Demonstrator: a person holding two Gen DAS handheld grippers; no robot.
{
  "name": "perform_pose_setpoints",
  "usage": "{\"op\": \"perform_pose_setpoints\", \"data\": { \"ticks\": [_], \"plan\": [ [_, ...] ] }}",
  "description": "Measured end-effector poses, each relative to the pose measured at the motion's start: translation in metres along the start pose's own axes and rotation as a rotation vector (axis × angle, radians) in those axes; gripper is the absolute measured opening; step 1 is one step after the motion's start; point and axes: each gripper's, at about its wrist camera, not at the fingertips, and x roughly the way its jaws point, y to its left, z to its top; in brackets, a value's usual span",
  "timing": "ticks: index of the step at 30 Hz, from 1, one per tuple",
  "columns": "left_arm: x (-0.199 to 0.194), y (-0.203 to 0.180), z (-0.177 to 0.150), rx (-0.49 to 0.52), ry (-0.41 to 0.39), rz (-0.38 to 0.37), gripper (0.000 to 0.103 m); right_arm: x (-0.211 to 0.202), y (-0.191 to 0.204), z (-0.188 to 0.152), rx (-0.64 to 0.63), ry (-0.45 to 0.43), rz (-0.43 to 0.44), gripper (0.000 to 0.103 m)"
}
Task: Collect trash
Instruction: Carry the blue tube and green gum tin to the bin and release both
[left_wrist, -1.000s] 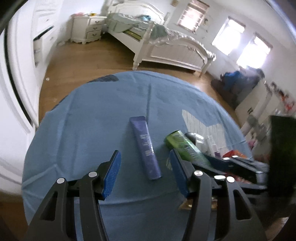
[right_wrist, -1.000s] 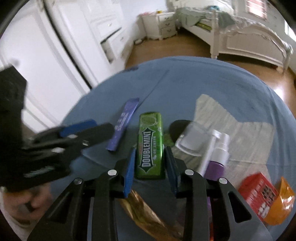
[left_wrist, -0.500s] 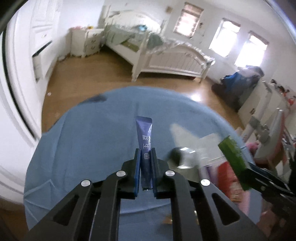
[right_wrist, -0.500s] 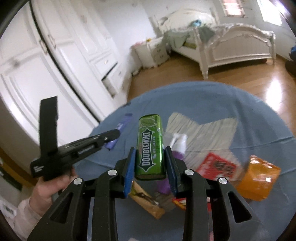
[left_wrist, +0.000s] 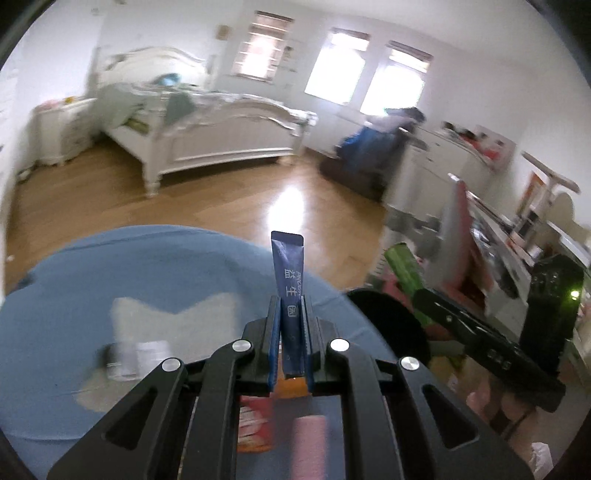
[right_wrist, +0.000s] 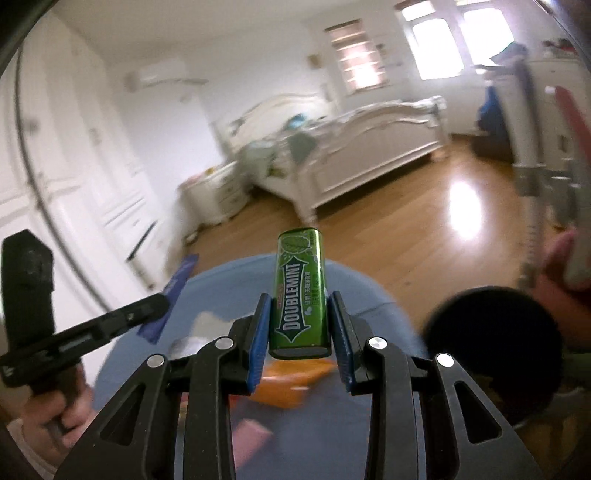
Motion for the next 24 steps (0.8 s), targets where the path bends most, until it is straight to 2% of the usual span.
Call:
{"op": "perform_pose_setpoints", "data": {
  "ticks": [6,12,19,24],
  "plan": [
    [0.049,-0.058,-0.005,0.045,0.064,-0.108,0.012,-0.022,-0.069,-0.009,0.035,-0.038,-0.148,0.032],
    [0.094,-0.105,-0.008,0.087,0.117,-0.190,0.012,-0.024,-0.124,-0.022,0.087,-0.035,-0.234,0.032],
    [0.135,-0.129,-0.015,0.126,0.175,-0.202,0.012,-0.002,-0.162,-0.034,0.143,0.006,-0.270,0.032],
    [0.155,-0.139,-0.020,0.156,0.210,-0.197,0.012,0.008,-0.175,-0.039,0.140,0.024,-0.293,0.032]
  ]
}}
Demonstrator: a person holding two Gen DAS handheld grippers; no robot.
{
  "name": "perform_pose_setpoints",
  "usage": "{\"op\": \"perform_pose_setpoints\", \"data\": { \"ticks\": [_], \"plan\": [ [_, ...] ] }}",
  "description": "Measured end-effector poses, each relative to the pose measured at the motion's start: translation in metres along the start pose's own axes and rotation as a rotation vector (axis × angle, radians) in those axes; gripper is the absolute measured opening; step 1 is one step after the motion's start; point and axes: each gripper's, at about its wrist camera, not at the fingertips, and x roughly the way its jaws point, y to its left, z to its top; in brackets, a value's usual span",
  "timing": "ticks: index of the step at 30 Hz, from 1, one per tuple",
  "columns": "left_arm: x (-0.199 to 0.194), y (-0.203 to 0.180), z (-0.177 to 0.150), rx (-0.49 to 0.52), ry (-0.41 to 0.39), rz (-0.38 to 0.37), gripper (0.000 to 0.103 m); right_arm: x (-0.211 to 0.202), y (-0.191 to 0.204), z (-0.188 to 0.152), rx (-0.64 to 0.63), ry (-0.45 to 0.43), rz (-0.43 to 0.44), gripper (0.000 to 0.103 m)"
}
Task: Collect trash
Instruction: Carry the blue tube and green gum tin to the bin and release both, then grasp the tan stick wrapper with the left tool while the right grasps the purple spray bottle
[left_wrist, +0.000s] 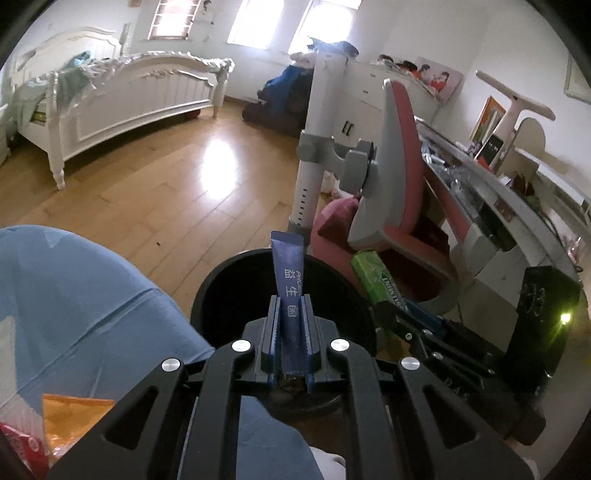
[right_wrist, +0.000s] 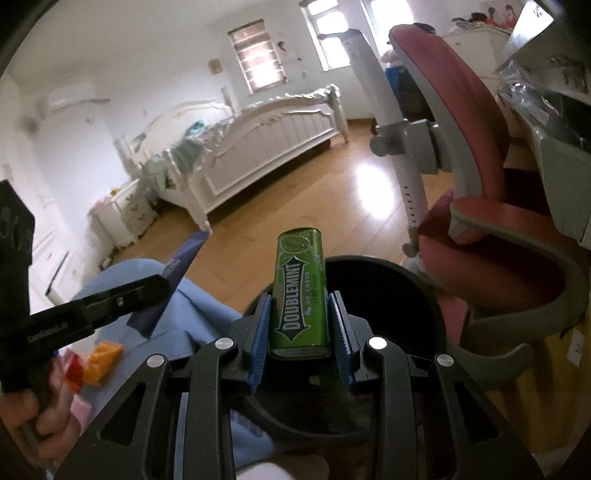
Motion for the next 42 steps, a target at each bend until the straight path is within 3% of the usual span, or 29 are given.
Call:
{"op": "perform_pose_setpoints", "data": {
  "ticks": [15,17,18,19,21,23,31,33,37,42],
  "plan": [
    [0.037,-0.014,0.006,0.061,0.059,0.051,0.015,0.024,-0.016,-0.001,0.017,0.049,-0.027,0.032],
    [0.039,-0.015,0.009,0.064,0.061,0.062,0.024,0.026,-0.017,0.001,0.013,0.054,-0.037,0.032],
    [0.038,-0.015,0.011,0.061,0.055,0.067,0.043,0.026,-0.016,0.001,0.010,0.060,-0.040,0.032],
    [0.034,-0.016,0.011,0.059,0.040,0.075,0.073,0.027,-0.017,0.002,0.008,0.067,-0.043,0.034],
    [0.023,-0.018,0.012,0.069,-0.013,0.082,0.094,0.024,-0.016,0.002,0.011,0.064,-0.043,0.046],
    [0.012,-0.021,0.011,0.093,-0.039,0.090,0.094,0.019,-0.016,0.001,0.017,0.048,-0.043,0.054],
    [-0.044,-0.012,0.002,0.057,-0.082,0.102,0.094,-0.003,0.008,-0.001,0.003,0.030,-0.008,0.057],
    [-0.063,-0.004,-0.005,0.033,-0.089,0.112,0.094,-0.011,0.022,-0.002,-0.007,0.021,0.022,0.067],
    [-0.102,0.019,-0.021,-0.028,-0.112,0.145,0.094,-0.021,0.054,-0.003,-0.038,0.025,0.086,0.068],
    [-0.152,0.066,-0.048,-0.116,-0.127,0.241,0.094,-0.026,0.112,-0.008,-0.098,0.073,0.206,0.068]
  ]
}}
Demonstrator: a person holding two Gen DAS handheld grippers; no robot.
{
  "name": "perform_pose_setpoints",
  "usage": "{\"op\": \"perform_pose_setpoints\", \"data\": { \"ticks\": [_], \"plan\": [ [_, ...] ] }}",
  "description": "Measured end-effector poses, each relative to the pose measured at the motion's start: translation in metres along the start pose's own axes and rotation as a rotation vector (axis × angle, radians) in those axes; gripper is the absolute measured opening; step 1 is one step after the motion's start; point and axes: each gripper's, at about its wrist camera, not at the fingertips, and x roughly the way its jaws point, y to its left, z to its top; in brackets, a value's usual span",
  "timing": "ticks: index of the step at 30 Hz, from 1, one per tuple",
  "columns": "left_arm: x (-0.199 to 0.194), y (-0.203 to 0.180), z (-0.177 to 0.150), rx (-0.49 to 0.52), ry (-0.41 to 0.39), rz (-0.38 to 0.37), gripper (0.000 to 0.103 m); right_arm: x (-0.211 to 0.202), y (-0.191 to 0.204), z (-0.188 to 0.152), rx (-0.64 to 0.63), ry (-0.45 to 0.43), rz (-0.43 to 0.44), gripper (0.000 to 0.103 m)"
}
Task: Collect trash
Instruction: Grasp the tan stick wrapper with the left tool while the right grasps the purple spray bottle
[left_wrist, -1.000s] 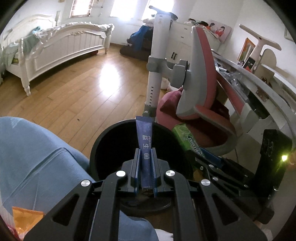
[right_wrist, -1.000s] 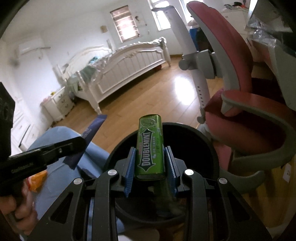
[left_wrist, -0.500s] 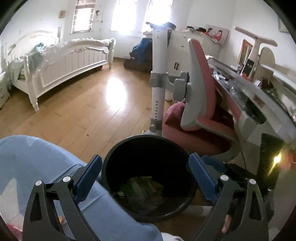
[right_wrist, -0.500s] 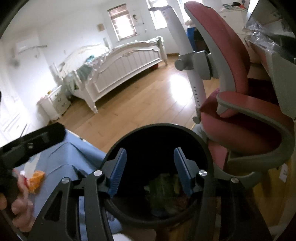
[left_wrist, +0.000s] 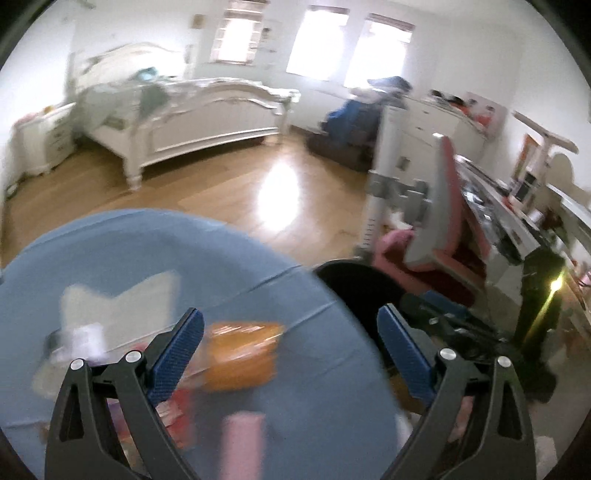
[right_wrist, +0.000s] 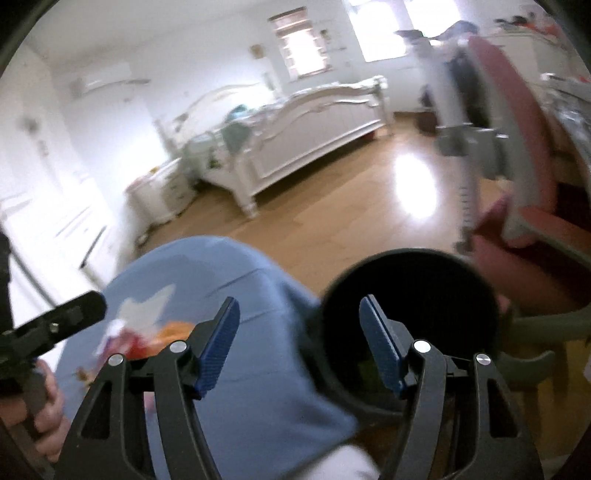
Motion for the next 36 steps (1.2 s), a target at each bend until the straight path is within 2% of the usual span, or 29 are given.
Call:
{"op": "perform_pose_setpoints", "data": {
  "ticks": [4,6,8,10,14,16,18,19,20,21,23,24,25,27,30,32,33,34,35,36],
  "plan": [
    [-0.026,0.049,-0.019,-0.017,0.040,0.018,0.094,0.010,0.052,-0.003,-0.079,0.048,0.081,0.068],
    [-0.040,0.069,-0.033,0.042,0.056,0.018,0.094,0.013,0.075,-0.004,-0.108,0.075,0.123,0.068],
    [-0.048,0.083,-0.046,0.136,0.081,0.042,0.094,0.020,0.097,-0.005,-0.145,0.109,0.164,0.068],
    [-0.046,0.090,-0.059,0.238,0.139,0.046,0.094,0.028,0.121,-0.005,-0.180,0.156,0.209,0.068],
    [-0.036,0.101,-0.086,0.499,0.215,0.078,0.094,0.042,0.160,-0.006,-0.219,0.240,0.292,0.067],
    [-0.032,0.109,-0.092,0.546,0.232,0.065,0.093,0.050,0.182,-0.006,-0.264,0.274,0.302,0.067],
    [-0.024,0.119,-0.092,0.547,0.264,0.035,0.092,0.059,0.198,-0.007,-0.296,0.314,0.317,0.067],
    [-0.021,0.123,-0.092,0.543,0.271,0.026,0.086,0.064,0.206,-0.007,-0.308,0.338,0.327,0.067],
    [-0.018,0.127,-0.092,0.528,0.275,0.015,0.086,0.069,0.211,-0.008,-0.316,0.353,0.332,0.067],
    [-0.017,0.132,-0.090,0.505,0.270,0.007,0.080,0.075,0.219,-0.009,-0.332,0.376,0.332,0.067],
    [-0.018,0.140,-0.087,0.462,0.266,0.002,0.058,0.086,0.233,-0.013,-0.368,0.409,0.327,0.067],
    [-0.018,0.144,-0.084,0.436,0.259,0.013,0.037,0.092,0.240,-0.014,-0.383,0.427,0.326,0.067],
    [-0.019,0.149,-0.081,0.390,0.253,0.028,0.023,0.099,0.246,-0.014,-0.395,0.447,0.323,0.067],
    [-0.021,0.157,-0.079,0.332,0.247,0.062,0.008,0.111,0.256,-0.015,-0.417,0.469,0.306,0.067],
    [-0.030,0.167,-0.082,0.236,0.235,0.044,0.007,0.131,0.269,-0.019,-0.457,0.510,0.267,0.067],
    [-0.039,0.168,-0.086,0.216,0.215,0.044,0.007,0.142,0.274,-0.025,-0.488,0.532,0.230,0.065],
    [-0.041,0.169,-0.087,0.210,0.212,0.046,0.007,0.144,0.278,-0.027,-0.518,0.517,0.214,0.057],
    [-0.043,0.171,-0.089,0.199,0.208,0.054,0.007,0.145,0.283,-0.030,-0.546,0.514,0.185,0.045],
    [-0.045,0.171,-0.091,0.187,0.203,0.061,0.007,0.147,0.285,-0.034,-0.555,0.519,0.174,0.038],
    [-0.048,0.173,-0.094,0.171,0.201,0.065,0.007,0.148,0.286,-0.037,-0.565,0.520,0.164,0.038]
  ]
}}
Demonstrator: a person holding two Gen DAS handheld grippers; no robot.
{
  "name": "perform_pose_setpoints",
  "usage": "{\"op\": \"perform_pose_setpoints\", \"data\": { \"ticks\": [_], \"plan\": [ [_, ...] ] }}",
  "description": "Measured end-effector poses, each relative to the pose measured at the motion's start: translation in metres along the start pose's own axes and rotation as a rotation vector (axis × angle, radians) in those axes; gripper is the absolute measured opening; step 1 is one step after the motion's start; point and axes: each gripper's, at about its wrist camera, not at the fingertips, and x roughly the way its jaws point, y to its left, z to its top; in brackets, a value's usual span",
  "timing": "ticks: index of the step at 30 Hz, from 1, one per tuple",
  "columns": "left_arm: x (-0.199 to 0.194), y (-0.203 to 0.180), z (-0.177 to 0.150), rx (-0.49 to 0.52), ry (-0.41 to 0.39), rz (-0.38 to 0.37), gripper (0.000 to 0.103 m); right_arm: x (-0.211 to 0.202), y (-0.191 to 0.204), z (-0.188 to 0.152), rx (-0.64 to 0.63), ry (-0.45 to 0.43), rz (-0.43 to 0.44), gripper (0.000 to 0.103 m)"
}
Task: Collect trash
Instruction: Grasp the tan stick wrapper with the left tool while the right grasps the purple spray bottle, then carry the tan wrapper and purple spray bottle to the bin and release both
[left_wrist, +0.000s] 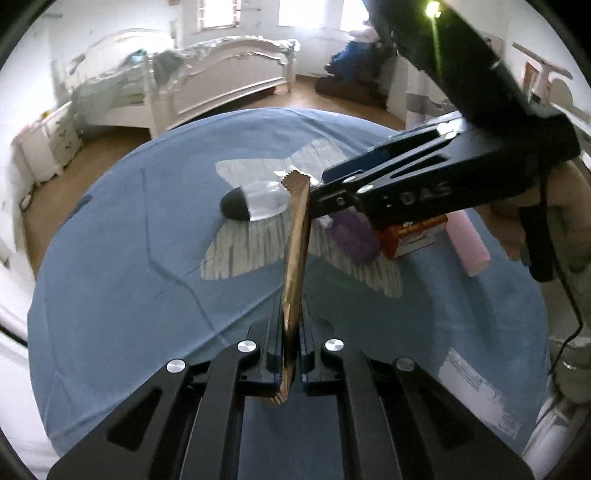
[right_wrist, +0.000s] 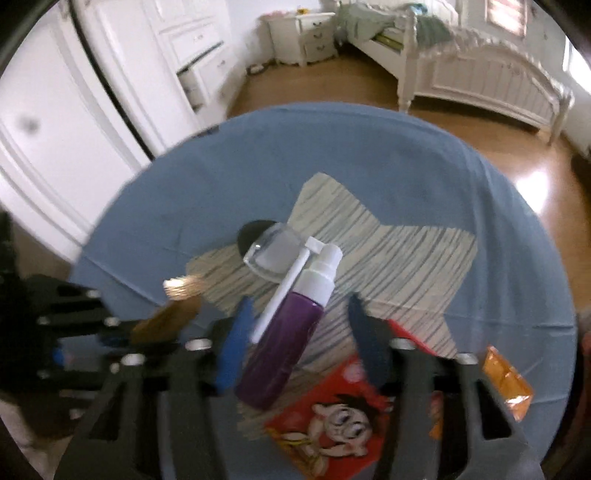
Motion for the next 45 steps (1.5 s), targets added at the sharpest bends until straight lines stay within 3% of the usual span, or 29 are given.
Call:
{"op": "perform_pose_setpoints", "data": {
  "ticks": [3,4,6,13,16,21,31,37,45],
  "plan": [
    [-0.003,0.007,0.002,-0.072,-0.019,0.008,0.007,0.004,0.002,-0.003,-0.015,-0.008,-0.018,0.036],
    [-0.006,0.011,0.001,-0.105,-0.029,0.001,0.007,0.002,0.000,-0.005,-0.007,-0.024,-0.009,0.028],
    [-0.007,0.017,0.001,-0.146,-0.038,0.001,0.007,-0.004,-0.004,-0.007,0.015,-0.066,0.034,0.028],
    [-0.023,0.008,0.018,-0.214,-0.105,-0.003,0.007,-0.076,-0.031,-0.032,0.137,-0.356,0.137,0.028],
    [-0.030,-0.007,0.035,-0.217,-0.144,-0.033,0.007,-0.109,-0.052,-0.048,0.199,-0.483,0.123,0.028],
    [-0.029,-0.044,0.067,-0.203,-0.192,-0.064,0.007,-0.152,-0.090,-0.076,0.280,-0.615,0.020,0.028],
    [0.008,-0.132,0.124,-0.122,-0.191,-0.176,0.008,-0.201,-0.165,-0.149,0.398,-0.733,-0.177,0.028],
    [0.037,-0.183,0.147,-0.055,-0.154,-0.232,0.008,-0.213,-0.215,-0.196,0.479,-0.749,-0.263,0.028],
    [0.067,-0.219,0.173,-0.013,-0.117,-0.304,0.008,-0.205,-0.250,-0.222,0.547,-0.731,-0.321,0.028]
  ]
}}
